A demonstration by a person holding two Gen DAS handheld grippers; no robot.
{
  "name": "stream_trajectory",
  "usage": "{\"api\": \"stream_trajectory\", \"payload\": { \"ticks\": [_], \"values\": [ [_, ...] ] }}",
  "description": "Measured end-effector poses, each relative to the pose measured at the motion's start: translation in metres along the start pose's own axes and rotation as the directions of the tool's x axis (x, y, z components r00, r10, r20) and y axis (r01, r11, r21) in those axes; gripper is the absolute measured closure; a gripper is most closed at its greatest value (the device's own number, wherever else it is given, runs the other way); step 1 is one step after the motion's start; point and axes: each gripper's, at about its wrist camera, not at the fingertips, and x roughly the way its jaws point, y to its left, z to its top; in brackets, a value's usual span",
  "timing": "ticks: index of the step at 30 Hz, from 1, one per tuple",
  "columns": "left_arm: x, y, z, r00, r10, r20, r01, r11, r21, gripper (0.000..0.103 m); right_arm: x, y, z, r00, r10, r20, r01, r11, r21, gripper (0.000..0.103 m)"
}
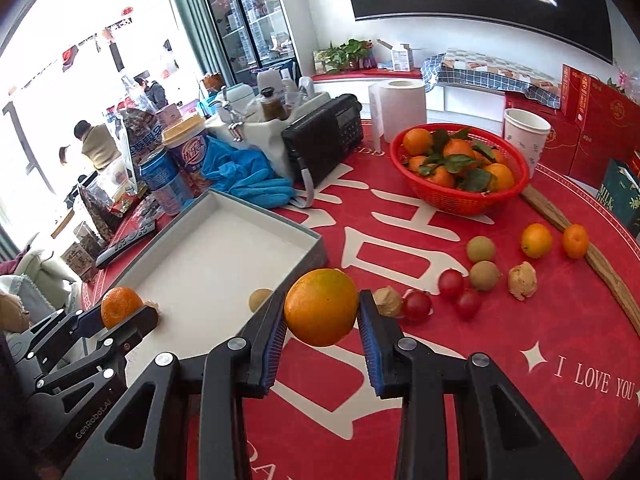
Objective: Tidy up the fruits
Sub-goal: 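Carry both oranges in the two tools over the white tray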
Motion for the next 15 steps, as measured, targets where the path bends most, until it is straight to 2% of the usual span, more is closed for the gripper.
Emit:
{"api": "stream_trajectory", "payload": {
  "ticks": [10, 15],
  "values": [
    [0.021, 0.027, -0.015, 0.999, 0.030, -0.045, -0.032, 0.998, -0.047, 0.063, 0.026, 0.042, 0.002, 0.997, 0.071, -0.043, -0.073, 0.995, -0.069, 0.067],
    [0.034, 0.037, -0.027, 0.995, 0.017, -0.094, -0.024, 0.996, -0.083, 0.063, 0.045, 0.065, -0.007, 0.990, 0.099, -0.095, -0.110, 0.987, -0.116, 0.067]
  ]
}}
